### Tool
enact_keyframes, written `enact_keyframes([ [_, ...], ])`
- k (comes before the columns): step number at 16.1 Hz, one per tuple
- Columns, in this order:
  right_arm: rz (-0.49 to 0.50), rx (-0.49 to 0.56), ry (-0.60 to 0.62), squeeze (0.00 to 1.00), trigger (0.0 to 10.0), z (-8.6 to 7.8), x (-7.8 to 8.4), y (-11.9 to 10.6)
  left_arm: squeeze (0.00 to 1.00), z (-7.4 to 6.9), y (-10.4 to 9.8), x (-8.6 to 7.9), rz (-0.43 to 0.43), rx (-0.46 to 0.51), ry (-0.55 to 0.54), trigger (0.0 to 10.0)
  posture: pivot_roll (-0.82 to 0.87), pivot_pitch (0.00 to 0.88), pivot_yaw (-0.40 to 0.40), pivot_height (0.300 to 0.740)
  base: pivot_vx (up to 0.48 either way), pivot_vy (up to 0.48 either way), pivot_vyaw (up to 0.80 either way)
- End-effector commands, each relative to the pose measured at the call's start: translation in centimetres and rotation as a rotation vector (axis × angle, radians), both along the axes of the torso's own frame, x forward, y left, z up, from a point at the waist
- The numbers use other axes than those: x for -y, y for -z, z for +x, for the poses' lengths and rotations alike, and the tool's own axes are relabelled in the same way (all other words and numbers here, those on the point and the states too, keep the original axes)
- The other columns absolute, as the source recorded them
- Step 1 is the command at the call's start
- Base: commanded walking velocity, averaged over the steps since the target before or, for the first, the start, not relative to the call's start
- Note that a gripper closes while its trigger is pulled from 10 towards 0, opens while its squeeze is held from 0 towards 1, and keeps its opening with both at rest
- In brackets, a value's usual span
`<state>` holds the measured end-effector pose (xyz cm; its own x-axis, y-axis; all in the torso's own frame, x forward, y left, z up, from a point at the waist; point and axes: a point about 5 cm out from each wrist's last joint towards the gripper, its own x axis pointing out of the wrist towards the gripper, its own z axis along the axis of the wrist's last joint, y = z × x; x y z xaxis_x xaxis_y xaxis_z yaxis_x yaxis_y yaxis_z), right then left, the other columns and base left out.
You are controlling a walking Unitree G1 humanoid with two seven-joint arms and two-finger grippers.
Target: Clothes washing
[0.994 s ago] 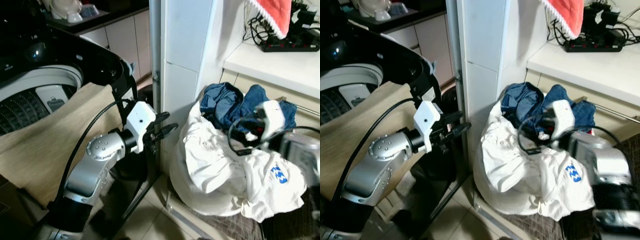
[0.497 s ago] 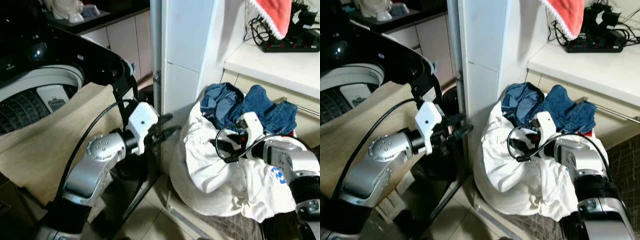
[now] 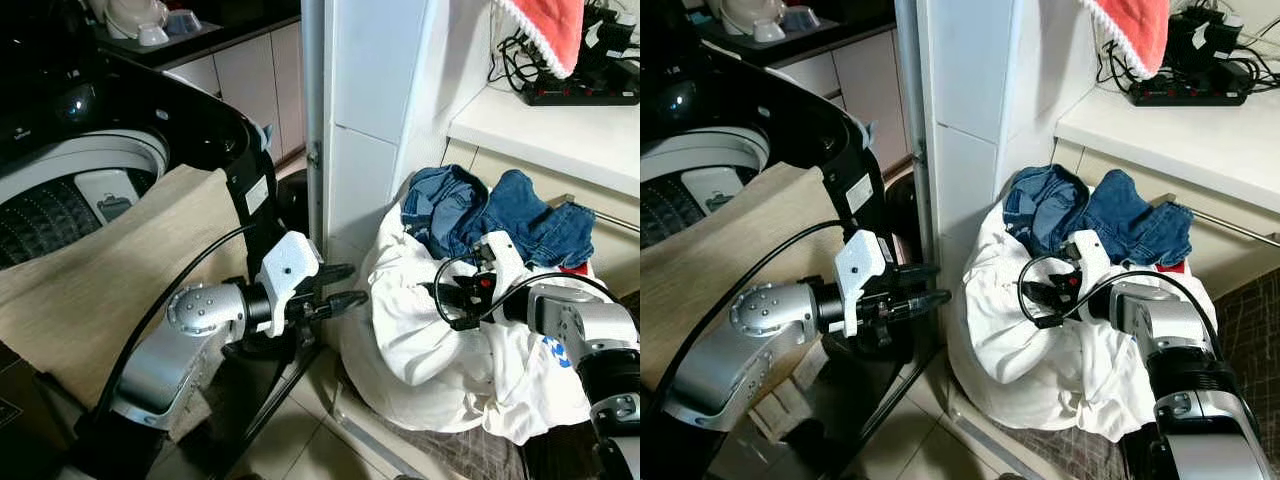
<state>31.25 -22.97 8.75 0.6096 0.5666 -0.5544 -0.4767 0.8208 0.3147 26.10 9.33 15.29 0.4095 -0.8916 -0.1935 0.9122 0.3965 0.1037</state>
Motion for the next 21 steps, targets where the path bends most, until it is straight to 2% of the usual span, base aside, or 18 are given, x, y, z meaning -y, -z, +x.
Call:
enact_keyframes([
  [1, 0.004, 0.019, -0.008, 0.0, 0.0, 0.2, 0.2, -0.5, 0.0, -0.2, -0.2, -0.1, 0.017, 0.003, 0.011, 10.0, -0.19, 0.008, 0.039, 0.74, 0.0, 0.0, 0.0],
  [9, 0.03, 0.048, -0.041, 0.0, 0.0, 0.1, 0.2, -1.3, 0.0, 0.0, -0.2, -0.1, 0.021, 0.011, -0.001, 10.0, -0.19, 0.007, 0.036, 0.74, 0.0, 0.0, 0.0],
  [11, 0.116, 0.115, -0.016, 0.0, 0.0, 0.4, 0.1, -3.0, 0.0, 0.5, -0.6, -0.3, 0.006, 0.043, -0.042, 10.0, -0.18, 0.001, 0.04, 0.74, 0.0, 0.0, 0.0],
  [14, 0.261, 0.269, 0.01, 0.0, 0.0, 0.2, -0.2, -7.2, 0.0, 1.6, -1.5, -0.8, -0.015, 0.115, -0.128, 10.0, -0.18, 0.0, 0.051, 0.74, 0.0, 0.0, 0.0],
  [16, 0.405, 0.389, 0.027, 0.0, 0.0, -0.4, -0.3, -11.1, 0.0, 2.7, -3.1, -0.5, -0.095, 0.18, -0.2, 10.0, -0.18, 0.001, 0.049, 0.74, 0.0, 0.0, 0.0],
  [18, 0.474, 0.436, 0.006, 0.0, 0.0, -1.0, -0.9, -13.4, 0.0, 3.2, -4.5, 0.5, -0.163, 0.229, -0.21, 10.0, -0.19, 0.0, 0.035, 0.74, 0.0, 0.0, 0.0],
  [19, 0.481, 0.441, -0.006, 0.0, 0.0, -1.3, -1.1, -13.8, 0.0, 3.3, -4.8, 0.8, -0.178, 0.237, -0.211, 10.0, -0.19, 0.0, 0.035, 0.74, 0.0, 0.0, 0.0],
  [20, 0.366, 0.438, -0.036, 0.0, 0.0, -1.9, -1.5, -13.7, 0.0, 3.3, -4.8, 1.0, -0.183, 0.238, -0.206, 10.0, -0.2, 0.002, 0.039, 0.74, 0.0, 0.0, 0.0],
  [21, 0.155, 0.418, -0.032, 0.0, 2.9, -2.0, -1.2, -12.4, 0.0, 3.1, -4.3, 1.0, -0.167, 0.222, -0.202, 10.0, -0.21, 0.004, 0.043, 0.74, 0.0, 0.0, 0.0],
])
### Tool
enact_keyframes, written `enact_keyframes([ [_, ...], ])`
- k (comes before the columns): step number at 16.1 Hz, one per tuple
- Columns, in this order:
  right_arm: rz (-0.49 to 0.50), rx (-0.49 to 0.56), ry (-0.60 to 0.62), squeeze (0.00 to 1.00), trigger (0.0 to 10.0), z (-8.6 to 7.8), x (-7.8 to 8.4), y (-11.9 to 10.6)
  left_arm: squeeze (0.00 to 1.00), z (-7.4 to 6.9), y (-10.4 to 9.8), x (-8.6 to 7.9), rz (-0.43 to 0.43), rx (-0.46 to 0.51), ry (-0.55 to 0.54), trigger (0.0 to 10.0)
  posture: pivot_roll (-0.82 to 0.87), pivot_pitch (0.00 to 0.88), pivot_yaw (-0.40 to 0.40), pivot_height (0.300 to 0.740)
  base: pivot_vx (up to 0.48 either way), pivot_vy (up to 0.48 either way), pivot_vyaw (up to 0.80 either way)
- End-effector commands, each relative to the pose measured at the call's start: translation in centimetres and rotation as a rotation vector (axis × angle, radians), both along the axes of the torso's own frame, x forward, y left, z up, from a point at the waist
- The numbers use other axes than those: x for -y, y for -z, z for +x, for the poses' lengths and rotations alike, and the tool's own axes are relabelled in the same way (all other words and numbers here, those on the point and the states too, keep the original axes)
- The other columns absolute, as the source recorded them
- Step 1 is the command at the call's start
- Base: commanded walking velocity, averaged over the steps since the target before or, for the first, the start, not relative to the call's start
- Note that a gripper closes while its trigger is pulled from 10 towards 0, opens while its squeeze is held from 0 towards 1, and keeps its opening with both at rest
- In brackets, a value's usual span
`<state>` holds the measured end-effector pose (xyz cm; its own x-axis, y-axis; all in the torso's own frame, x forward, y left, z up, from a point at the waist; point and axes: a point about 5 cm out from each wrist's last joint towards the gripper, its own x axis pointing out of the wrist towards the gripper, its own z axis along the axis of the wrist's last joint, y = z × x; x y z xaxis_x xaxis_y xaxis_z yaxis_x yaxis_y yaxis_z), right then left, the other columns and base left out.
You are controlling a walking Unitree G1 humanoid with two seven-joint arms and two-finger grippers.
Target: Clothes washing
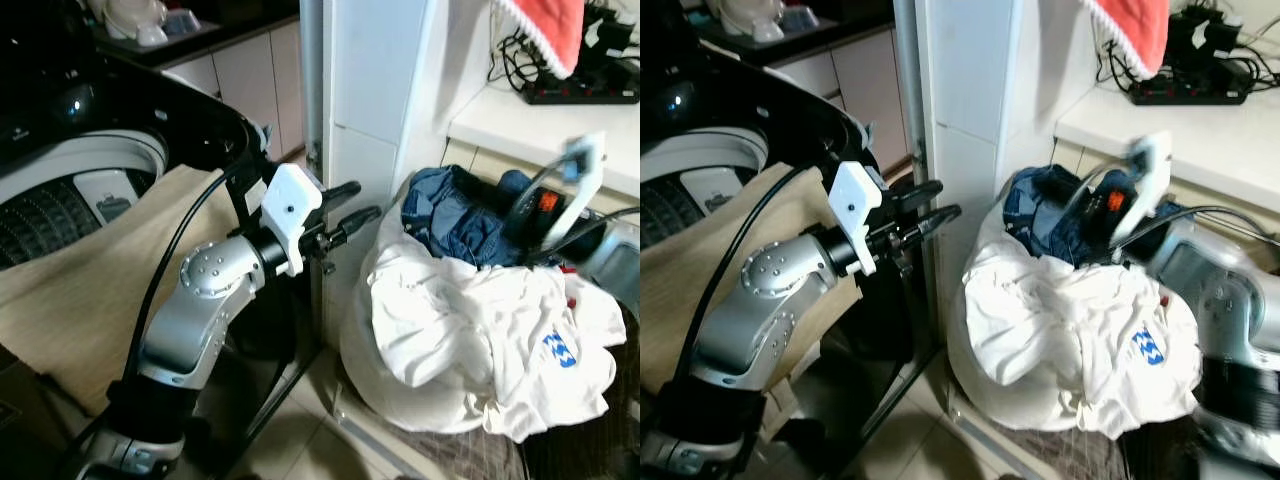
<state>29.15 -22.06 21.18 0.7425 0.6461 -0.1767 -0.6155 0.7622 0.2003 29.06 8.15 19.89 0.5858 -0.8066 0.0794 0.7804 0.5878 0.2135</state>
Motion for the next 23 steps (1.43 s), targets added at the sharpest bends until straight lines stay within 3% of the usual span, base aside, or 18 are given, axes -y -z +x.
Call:
enact_keyframes([
  [1, -0.129, -0.033, 0.03, 0.0, 10.0, 0.0, 0.0, 1.3, 0.0, 0.0, 1.1, -0.3, 0.048, -0.034, -0.009, 10.0, -0.21, 0.003, 0.046, 0.74, 0.0, 0.0, 0.0],
  [2, -0.179, -0.056, 0.047, 1.0, 10.0, -0.2, 0.2, 2.0, 0.0, -0.1, 1.8, -0.5, 0.088, -0.046, -0.009, 10.0, -0.21, 0.004, 0.048, 0.74, 0.0, 0.0, 0.0],
  [4, -0.149, -0.069, 0.105, 1.0, 10.0, -0.1, 0.4, 2.4, 0.0, 0.0, 2.7, -1.0, 0.142, -0.071, -0.036, 10.0, -0.2, 0.002, 0.043, 0.74, 0.0, 0.0, 0.0],
  [6, -0.18, -0.076, 0.182, 1.0, 10.0, 0.6, 0.9, 2.8, 0.0, 0.3, 3.3, -1.4, 0.174, -0.098, -0.075, 10.0, -0.2, 0.002, 0.041, 0.74, 0.0, 0.0, 0.0],
  [11, -0.357, -0.192, 0.255, 1.0, 10.0, 1.8, 1.4, 4.4, 0.0, -0.1, 4.1, -1.1, 0.23, -0.111, -0.049, 10.0, -0.2, 0.0, 0.027, 0.74, 0.0, 0.0, 0.0],
  [15, -0.261, -0.297, 0.409, 1.0, 10.0, 3.2, 2.1, 5.5, 0.0, 0.1, 5.0, -2.0, 0.297, -0.147, -0.089, 10.0, -0.2, 0.0, 0.027, 0.74, 0.0, 0.0, 0.0],
  [17, -0.272, -0.315, 0.407, 1.0, 10.0, 3.1, 2.2, 6.0, 0.0, 0.0, 4.9, -2.0, 0.299, -0.143, -0.079, 10.0, -0.19, 0.0, 0.028, 0.74, 0.0, 0.0, 0.0],
  [23, -0.178, -0.314, 0.3, 1.0, 10.0, 3.1, 1.1, 5.6, 0.0, -0.1, 4.9, -2.1, 0.307, -0.154, -0.072, 10.0, -0.19, 0.007, 0.035, 0.74, 0.0, 0.0, 0.0],
])
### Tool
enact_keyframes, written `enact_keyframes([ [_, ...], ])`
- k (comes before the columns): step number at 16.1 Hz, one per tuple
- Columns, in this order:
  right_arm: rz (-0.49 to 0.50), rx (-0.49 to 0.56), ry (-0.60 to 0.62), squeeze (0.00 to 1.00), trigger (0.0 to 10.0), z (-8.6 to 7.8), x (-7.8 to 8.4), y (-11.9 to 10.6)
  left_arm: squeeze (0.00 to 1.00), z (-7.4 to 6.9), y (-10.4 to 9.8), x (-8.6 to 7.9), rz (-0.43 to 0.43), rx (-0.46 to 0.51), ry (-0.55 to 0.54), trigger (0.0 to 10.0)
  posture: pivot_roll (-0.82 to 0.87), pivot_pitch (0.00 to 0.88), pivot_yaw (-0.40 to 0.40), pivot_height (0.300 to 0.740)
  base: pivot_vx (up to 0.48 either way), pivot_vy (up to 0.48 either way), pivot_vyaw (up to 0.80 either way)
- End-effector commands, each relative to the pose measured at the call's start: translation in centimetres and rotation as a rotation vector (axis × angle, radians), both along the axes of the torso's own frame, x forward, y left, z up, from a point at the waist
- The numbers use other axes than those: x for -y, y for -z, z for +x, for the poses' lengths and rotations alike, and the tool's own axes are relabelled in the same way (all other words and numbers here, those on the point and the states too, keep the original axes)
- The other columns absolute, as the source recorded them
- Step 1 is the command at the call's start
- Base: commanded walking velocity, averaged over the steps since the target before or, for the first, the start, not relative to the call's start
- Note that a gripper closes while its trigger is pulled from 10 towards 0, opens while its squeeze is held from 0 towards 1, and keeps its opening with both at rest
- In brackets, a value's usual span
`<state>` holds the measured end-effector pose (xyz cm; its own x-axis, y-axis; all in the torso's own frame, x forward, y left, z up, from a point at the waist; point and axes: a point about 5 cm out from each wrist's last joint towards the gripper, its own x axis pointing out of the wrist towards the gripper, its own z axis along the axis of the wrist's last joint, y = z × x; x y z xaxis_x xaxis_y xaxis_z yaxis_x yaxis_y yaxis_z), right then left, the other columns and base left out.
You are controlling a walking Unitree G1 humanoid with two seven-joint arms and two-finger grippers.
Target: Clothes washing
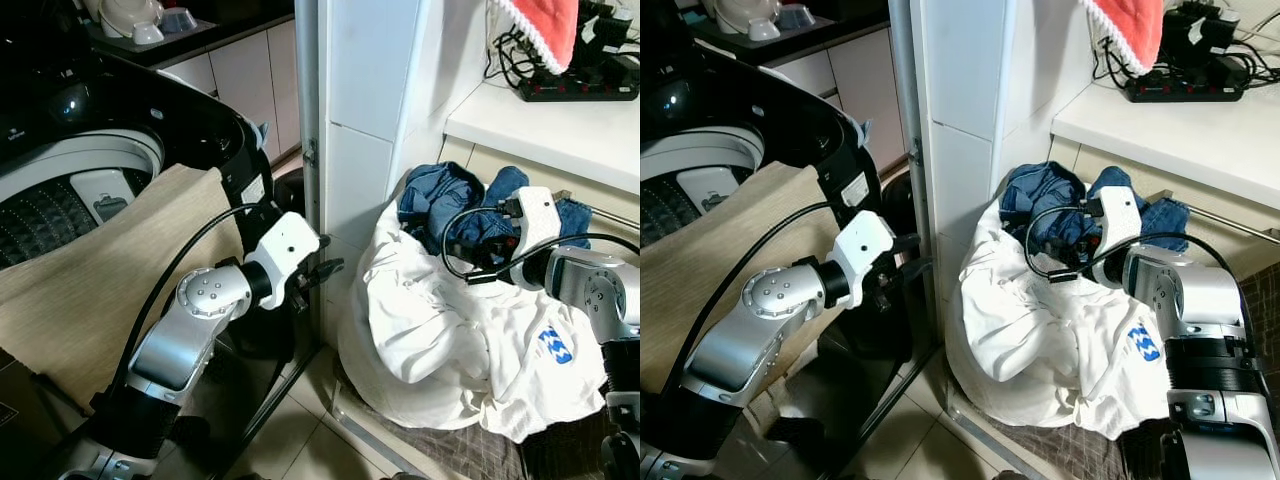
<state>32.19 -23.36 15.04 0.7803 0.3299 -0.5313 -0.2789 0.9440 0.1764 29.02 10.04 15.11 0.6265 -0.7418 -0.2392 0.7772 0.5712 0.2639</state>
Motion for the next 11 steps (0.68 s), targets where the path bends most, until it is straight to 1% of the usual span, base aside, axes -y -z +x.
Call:
enact_keyframes([
  [1, 0.02, 0.024, -0.115, 1.0, 10.0, -0.4, -1.0, -0.6, 0.0, -0.1, -0.1, -0.1, 0.002, 0.007, 0.004, 10.0, -0.19, 0.007, 0.035, 0.74, 0.0, 0.0, 0.0],
  [2, 0.017, 0.02, -0.155, 1.0, 10.0, -0.6, -1.3, -0.6, 0.0, -0.2, -0.3, 0.0, -0.015, 0.005, 0.003, 10.0, -0.19, 0.007, 0.035, 0.74, 0.0, 0.0, 0.0],
  [4, 0.025, 0.007, -0.187, 1.0, 10.0, -0.5, -1.9, -0.3, 0.0, -0.2, -0.4, 0.1, -0.013, 0.005, 0.016, 10.0, -0.19, 0.011, 0.033, 0.74, 0.0, 0.0, 0.0],
  [5, 0.024, -0.007, -0.199, 1.0, 10.0, 0.0, -2.3, 0.1, 0.0, -0.2, -0.5, 0.2, -0.018, 0.007, 0.022, 10.0, -0.19, 0.016, 0.036, 0.74, 0.0, 0.0, 0.0],
  [8, 0.016, -0.022, -0.222, 1.0, 10.0, 0.7, -2.8, 0.7, 0.0, -0.2, -0.7, 0.2, -0.019, 0.007, 0.026, 10.0, -0.18, 0.025, 0.038, 0.74, 0.0, 0.0, 0.0],
  [9, 0.034, -0.024, -0.23, 1.0, 10.0, 0.9, -3.0, 0.9, 0.0, -0.2, -0.7, 0.2, -0.019, 0.007, 0.025, 10.0, -0.18, 0.028, 0.037, 0.74, 0.0, 0.0, 0.0],
  [10, 0.075, -0.045, -0.241, 0.55, 10.0, 1.0, -3.2, 1.4, 0.0, -0.1, -0.7, 0.2, -0.017, 0.007, 0.025, 10.0, -0.17, 0.03, 0.037, 0.74, 0.0, 0.0, 0.0],
  [11, 0.08, -0.078, -0.256, 0.0, 10.0, 0.9, -3.3, 2.3, 0.0, -0.1, -0.7, 0.2, -0.016, 0.005, 0.026, 10.0, -0.17, 0.03, 0.036, 0.74, 0.0, 0.0, 0.0],
])
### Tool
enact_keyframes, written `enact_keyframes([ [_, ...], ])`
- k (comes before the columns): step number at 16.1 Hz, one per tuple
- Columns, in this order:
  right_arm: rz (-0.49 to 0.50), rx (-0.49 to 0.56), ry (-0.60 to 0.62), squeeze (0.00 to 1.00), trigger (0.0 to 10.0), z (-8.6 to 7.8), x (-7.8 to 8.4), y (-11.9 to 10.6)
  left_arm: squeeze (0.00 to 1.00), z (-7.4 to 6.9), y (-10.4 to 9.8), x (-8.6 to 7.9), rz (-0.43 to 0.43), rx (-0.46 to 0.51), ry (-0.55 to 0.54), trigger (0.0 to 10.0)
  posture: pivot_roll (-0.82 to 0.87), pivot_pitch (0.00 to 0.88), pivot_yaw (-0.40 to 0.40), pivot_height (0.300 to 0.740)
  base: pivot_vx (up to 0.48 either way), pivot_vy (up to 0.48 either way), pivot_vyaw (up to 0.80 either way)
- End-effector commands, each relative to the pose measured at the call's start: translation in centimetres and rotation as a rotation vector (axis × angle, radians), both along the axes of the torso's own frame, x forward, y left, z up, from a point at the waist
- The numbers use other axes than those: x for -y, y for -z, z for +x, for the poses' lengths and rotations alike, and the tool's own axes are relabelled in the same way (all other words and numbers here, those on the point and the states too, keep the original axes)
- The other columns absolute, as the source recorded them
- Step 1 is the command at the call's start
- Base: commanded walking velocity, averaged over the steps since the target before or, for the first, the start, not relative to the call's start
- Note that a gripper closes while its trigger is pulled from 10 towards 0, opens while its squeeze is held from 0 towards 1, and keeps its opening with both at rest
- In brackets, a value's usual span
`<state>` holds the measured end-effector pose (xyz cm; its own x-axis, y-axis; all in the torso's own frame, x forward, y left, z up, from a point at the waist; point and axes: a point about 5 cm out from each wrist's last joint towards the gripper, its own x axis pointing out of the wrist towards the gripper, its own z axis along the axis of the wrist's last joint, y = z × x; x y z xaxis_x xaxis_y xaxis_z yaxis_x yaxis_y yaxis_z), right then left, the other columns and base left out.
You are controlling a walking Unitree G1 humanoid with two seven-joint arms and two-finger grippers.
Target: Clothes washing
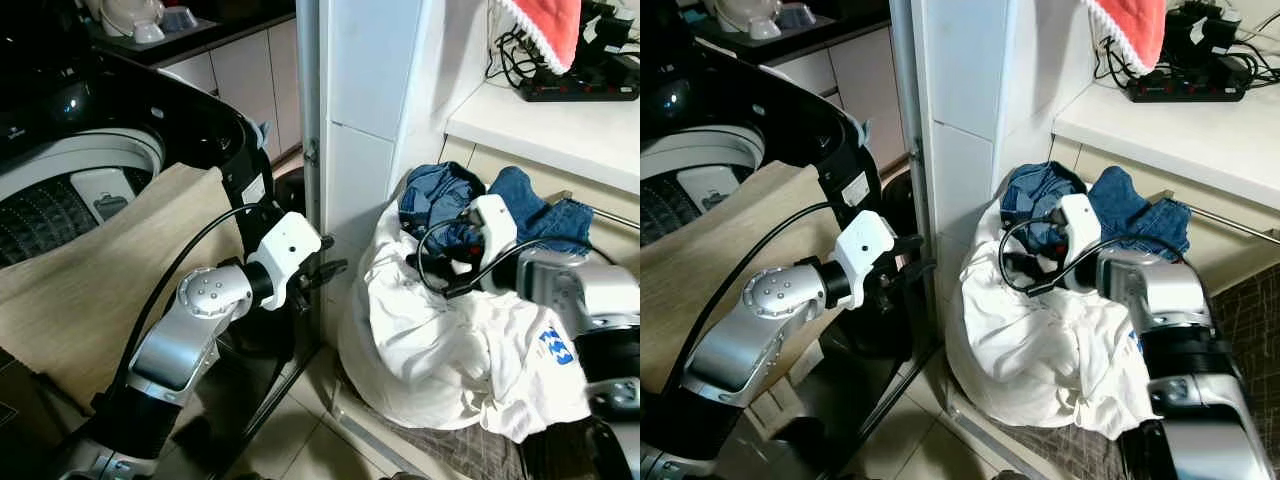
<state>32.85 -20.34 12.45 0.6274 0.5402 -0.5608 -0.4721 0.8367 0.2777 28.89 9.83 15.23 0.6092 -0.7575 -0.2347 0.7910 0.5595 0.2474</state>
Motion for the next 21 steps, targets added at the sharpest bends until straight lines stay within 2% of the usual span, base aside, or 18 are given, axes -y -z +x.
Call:
enact_keyframes([
  [1, -0.013, -0.004, -0.021, 0.0, 10.0, 0.2, -0.3, 0.3, 0.0, 0.0, -0.6, 0.0, 0.0, 0.015, 0.008, 10.0, -0.17, 0.03, 0.036, 0.74, 0.0, 0.0, 0.0],
  [2, -0.034, -0.029, -0.032, 0.0, 10.0, 0.0, -0.3, 1.3, 0.0, -0.1, -0.6, 0.0, 0.001, 0.014, 0.01, 10.0, -0.16, 0.032, 0.034, 0.74, 0.0, 0.0, 0.0],
  [3, 0.001, -0.042, -0.066, 0.0, 10.0, -0.2, -0.9, 2.1, 0.0, -0.2, -0.7, -0.1, 0.004, 0.011, 0.013, 10.0, -0.15, 0.035, 0.034, 0.74, 0.0, 0.0, 0.0],
  [5, 0.03, -0.046, -0.094, 0.0, 10.0, -0.3, -1.2, 2.4, 0.0, -0.2, -0.7, -0.2, 0.007, 0.006, 0.017, 10.0, -0.15, 0.037, 0.034, 0.74, 0.0, 0.0, 0.0],
  [6, 0.035, -0.051, -0.103, 0.0, 6.1, -0.3, -1.3, 2.5, 0.0, -0.3, -0.6, -0.2, 0.011, 0.001, 0.027, 10.0, -0.15, 0.039, 0.035, 0.74, 0.0, 0.0, 0.0],
  [8, 0.044, -0.067, -0.095, 0.0, 0.0, -0.2, -1.2, 2.7, 0.0, -0.8, -0.6, -0.1, 0.014, -0.02, 0.071, 10.0, -0.15, 0.038, 0.035, 0.74, 0.0, 0.0, 0.0],
  [13, 0.055, -0.077, -0.105, 0.0, 0.0, -0.3, -0.8, 2.8, 0.0, -1.6, -0.5, 0.3, 0.002, -0.056, 0.141, 10.0, -0.15, 0.037, 0.035, 0.74, 0.0, 0.0, 0.0],
  [21, 0.086, -0.066, -0.088, 0.0, 0.0, 0.0, -0.6, 2.5, 0.0, -1.7, -0.5, 0.2, 0.009, -0.067, 0.145, 10.0, -0.15, 0.037, 0.036, 0.74, 0.0, 0.0, 0.0],
])
